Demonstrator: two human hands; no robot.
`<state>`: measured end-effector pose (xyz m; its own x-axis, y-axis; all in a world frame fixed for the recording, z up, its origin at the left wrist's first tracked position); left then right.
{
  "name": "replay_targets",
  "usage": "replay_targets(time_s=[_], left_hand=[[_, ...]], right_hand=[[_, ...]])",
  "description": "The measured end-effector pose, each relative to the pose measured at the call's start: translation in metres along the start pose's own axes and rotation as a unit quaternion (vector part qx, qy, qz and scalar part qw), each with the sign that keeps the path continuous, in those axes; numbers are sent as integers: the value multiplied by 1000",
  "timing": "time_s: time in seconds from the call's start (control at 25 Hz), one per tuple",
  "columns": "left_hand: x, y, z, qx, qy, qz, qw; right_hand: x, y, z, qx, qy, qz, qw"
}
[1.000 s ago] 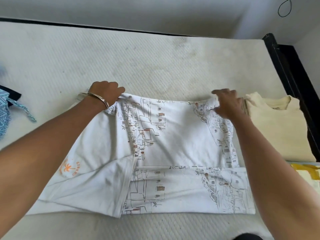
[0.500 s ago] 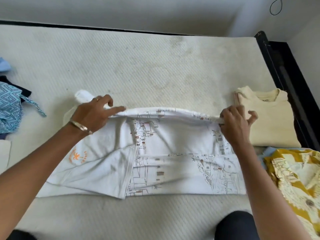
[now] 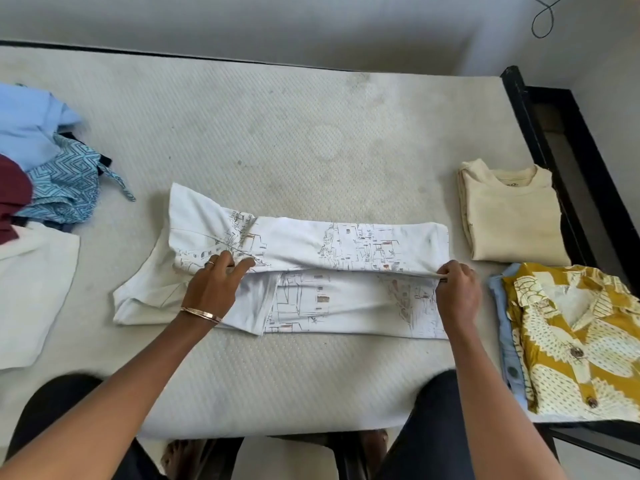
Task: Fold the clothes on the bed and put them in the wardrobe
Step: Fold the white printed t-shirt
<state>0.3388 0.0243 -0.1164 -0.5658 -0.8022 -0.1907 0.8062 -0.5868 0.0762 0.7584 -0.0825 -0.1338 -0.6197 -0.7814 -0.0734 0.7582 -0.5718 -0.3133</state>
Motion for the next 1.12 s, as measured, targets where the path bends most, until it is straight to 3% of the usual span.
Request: replay_targets(time_s=[0.12, 0.24, 0.32, 0.4, 0.48, 0.56, 0.64, 0.72, 1.0, 1.12], left_hand=[[4, -5, 4, 8, -8, 82, 997], [16, 13, -21, -12, -131, 14, 991], [14, 18, -23, -38, -176, 11, 984], [-6, 27, -13, -19, -136, 23, 990], [-31, 52, -11, 41, -103, 2, 994], [-52, 77, -33, 94, -180, 11, 979], [-50, 99, -71, 66, -318, 26, 946], [-38, 113, -94, 19, -397, 26, 917], [-32, 109, -111, 42, -404, 62, 912], [-33, 108, -111, 41, -402, 58, 913]], right_hand=[[3, 10, 2, -51, 11, -59, 997], [10, 24, -19, 17, -63, -43, 997], [8, 28, -18, 6, -66, -45, 997], [-1, 23, -6, -82, -19, -86, 993], [-17, 21, 0, -183, 17, -180, 966], [-37, 18, -17, -230, -33, -247, 941], [-56, 12, -36, -165, -115, -259, 945], [-71, 13, -48, -88, -161, -245, 952], [-80, 22, -13, -199, 54, -218, 954], [-79, 33, -10, -165, 59, -289, 941]])
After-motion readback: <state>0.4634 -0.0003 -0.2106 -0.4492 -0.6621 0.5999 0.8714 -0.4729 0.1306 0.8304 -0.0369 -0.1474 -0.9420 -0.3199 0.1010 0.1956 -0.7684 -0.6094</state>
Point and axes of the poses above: each hand's wrist, its own x-axis away from the middle knuckle, its own z-axis out of the back of the hand, y = z × x, the point moved 8 cm from there along -x, towards the middle knuckle
